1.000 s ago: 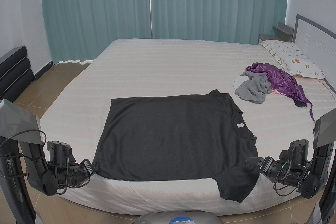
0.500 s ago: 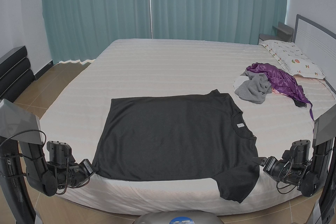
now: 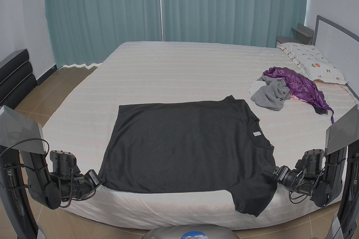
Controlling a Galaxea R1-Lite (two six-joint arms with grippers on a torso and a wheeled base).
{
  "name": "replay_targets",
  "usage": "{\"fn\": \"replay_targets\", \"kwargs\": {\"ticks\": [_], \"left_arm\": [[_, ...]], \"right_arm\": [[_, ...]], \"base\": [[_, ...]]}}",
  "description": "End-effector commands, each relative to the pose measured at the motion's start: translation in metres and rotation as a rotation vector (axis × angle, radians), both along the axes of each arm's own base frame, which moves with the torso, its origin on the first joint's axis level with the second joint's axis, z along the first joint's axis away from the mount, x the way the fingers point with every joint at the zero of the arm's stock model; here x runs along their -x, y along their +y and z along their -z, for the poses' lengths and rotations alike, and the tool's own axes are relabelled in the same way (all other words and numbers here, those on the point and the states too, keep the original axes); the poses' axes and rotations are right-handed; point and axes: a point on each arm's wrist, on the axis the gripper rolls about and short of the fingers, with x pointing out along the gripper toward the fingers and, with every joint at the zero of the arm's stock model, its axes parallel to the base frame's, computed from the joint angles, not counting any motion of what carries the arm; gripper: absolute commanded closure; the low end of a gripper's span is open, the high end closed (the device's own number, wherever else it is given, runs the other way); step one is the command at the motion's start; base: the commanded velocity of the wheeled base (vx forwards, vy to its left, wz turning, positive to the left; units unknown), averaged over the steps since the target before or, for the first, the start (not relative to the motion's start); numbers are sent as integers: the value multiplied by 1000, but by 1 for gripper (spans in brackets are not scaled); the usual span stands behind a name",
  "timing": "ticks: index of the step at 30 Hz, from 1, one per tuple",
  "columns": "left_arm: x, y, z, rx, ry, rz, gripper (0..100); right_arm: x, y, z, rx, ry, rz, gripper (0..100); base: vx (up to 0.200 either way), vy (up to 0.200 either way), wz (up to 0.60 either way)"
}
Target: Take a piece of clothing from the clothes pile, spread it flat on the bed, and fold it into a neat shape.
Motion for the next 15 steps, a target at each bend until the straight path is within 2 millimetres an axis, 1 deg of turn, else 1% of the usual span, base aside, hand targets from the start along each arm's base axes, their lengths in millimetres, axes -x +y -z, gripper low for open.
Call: {"fn": "replay_targets", "kwargs": {"ticks": [1,4,5,15], "left_arm": [[0,0,0,0,-2,0,100],[0,0,0,0,-2,0,100],[0,0,0,0,-2,1,100],[0,0,0,0,-2,0,100]], "right_arm": [[-6,0,10,2,18,1,0],[-8,1,12,5,16,-1,0],[-8,1,12,5,16,-1,100],[-19,-7,10,-1,-28,33,100]], "base": [[0,0,0],[0,0,0],[0,0,0],[0,0,0]]}}
